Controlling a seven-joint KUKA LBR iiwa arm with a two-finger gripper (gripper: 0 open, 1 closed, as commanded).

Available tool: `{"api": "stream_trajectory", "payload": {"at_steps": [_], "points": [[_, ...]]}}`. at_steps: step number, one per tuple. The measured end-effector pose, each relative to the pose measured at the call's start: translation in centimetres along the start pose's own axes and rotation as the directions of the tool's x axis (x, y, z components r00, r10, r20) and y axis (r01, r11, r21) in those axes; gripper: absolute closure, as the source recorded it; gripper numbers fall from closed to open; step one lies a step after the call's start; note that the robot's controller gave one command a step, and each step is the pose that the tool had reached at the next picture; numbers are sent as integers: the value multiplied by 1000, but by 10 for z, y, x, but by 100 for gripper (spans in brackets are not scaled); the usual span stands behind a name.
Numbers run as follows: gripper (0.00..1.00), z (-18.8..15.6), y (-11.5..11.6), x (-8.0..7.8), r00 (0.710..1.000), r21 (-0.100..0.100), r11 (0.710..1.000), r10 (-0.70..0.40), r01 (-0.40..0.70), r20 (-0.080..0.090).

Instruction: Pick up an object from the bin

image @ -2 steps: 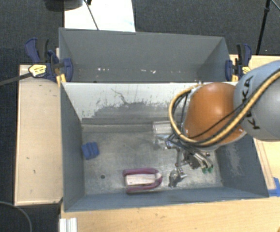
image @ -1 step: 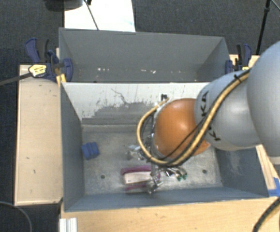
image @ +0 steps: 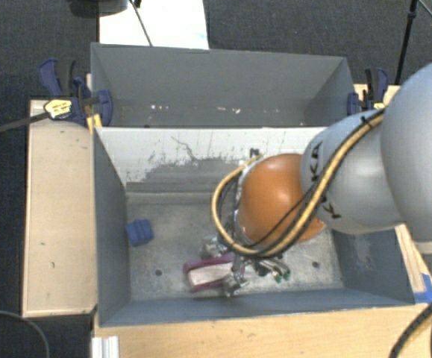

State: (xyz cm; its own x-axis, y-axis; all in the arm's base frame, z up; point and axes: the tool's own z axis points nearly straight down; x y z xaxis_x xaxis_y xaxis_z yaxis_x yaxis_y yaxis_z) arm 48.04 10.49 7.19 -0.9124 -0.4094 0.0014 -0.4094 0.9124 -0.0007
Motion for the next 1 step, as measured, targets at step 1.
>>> {"api": "stream_trajectory", "payload": {"at_steps": [1], "points": [[100, -189, 8, -33, 961, 4, 961, -275, 275, 10]]}}
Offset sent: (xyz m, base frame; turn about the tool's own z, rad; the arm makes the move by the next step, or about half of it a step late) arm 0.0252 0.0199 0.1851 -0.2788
